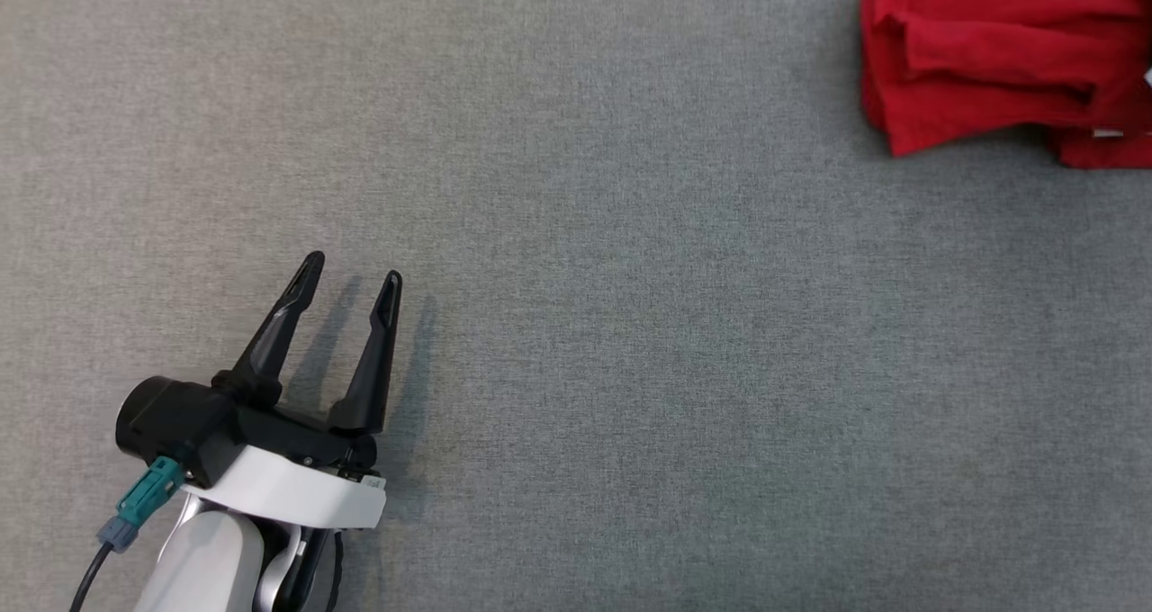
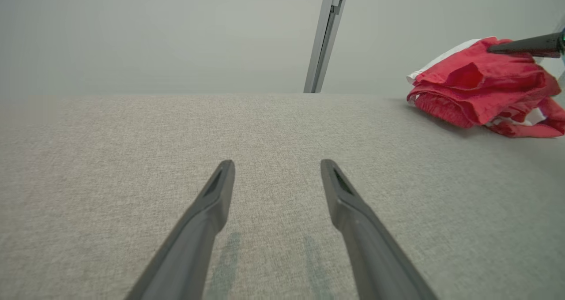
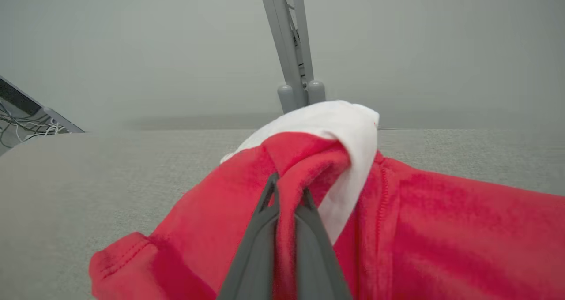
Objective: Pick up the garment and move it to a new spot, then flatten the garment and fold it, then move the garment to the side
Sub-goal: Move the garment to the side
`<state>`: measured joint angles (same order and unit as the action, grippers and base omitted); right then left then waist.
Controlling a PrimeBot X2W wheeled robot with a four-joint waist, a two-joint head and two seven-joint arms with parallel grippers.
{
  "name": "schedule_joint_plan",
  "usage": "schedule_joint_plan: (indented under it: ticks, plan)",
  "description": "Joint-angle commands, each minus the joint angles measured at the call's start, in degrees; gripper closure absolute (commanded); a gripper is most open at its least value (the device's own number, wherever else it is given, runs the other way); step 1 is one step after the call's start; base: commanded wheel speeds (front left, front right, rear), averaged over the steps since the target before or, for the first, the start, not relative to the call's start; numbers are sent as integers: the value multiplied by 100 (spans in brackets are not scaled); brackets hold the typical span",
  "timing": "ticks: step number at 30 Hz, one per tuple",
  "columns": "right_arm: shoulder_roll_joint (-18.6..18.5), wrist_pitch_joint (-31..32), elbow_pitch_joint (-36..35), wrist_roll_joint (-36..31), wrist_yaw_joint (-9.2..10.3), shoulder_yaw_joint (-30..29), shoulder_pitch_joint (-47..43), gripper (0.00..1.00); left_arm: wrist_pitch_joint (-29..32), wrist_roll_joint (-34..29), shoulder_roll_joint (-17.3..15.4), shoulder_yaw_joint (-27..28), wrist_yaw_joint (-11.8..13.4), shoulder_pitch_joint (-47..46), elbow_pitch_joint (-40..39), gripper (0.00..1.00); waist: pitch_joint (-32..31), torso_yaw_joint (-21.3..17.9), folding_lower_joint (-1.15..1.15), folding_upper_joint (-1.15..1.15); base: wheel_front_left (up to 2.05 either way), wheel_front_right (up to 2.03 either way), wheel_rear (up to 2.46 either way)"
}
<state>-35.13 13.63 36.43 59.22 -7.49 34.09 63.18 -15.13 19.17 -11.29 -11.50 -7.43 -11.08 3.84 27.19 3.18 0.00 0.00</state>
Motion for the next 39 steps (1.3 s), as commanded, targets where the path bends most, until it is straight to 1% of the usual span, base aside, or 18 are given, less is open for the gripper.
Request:
schedule_joint_plan:
  ticks: [1,5,8,11,14,17,18,19,20,21,22,26,30,32,36,39]
  plan:
    - [-140,59,45,-86,-1,76,79,100,2,1,-23,-4,-8,-113,-14,0,41,-24,0,0,0,0,0]
    - [-434,162,79,-283,-1,254,241,100,2,-7,-42,-34,-8,-114,-52,0,71,-59,0,0,0,0,0]
    - [-587,54,27,-426,-1,248,386,100,2,-21,-52,-36,-8,-99,-77,0,86,-84,0,0,0,0,0]
    - [-734,203,206,-806,0,399,464,100,2,-23,-67,-44,-8,-102,-90,0,113,-100,0,0,0,0,0]
    - [-700,492,520,-1138,0,527,462,100,2,-15,-55,-68,-8,-149,-80,0,139,-92,0,0,0,0,0]
    - [-651,561,1067,-1583,1,467,507,100,2,13,-37,-87,-8,-156,-70,0,166,-62,0,0,0,0,0]
    - [-611,489,1253,-1744,1,411,547,93,2,26,-35,-89,-8,-157,-68,0,178,-50,0,0,0,0,0]
    - [-611,489,1253,-1744,1,411,547,93,2,26,-35,-89,-8,-157,-68,0,178,-50,0,0,0,0,0]
    - [-570,410,1473,-1928,1,345,594,65,2,33,-38,-87,-8,-166,-63,0,188,-38,0,0,0,0,0]
    - [-516,327,1693,-2116,1,276,638,6,2,42,-38,-86,-8,-181,-58,0,194,-28,0,0,0,0,0]
    - [-441,227,1897,-2304,0,224,668,0,2,46,-31,-93,-8,-193,-52,0,192,-17,0,0,0,0,0]
    - [-100,-169,2568,-2908,1,24,755,0,2,64,1,-96,-9,-163,11,0,59,-13,0,0,0,0,0]
    - [197,-658,3070,-3484,0,-111,800,0,2,43,39,-49,-9,-30,56,0,-295,-79,0,0,0,0,0]
    - [380,-965,3211,-3690,0,-202,801,0,2,14,56,19,-9,37,79,0,-533,-139,0,0,0,0,0]
    - [604,-1644,3361,-4046,1,-441,776,0,2,-51,111,191,-1,215,117,0,-1067,-285,0,0,0,0,0]
    - [907,-2199,3316,-4117,0,-657,566,0,2,-84,107,382,54,374,119,0,-1497,-401,0,0,0,0,0]
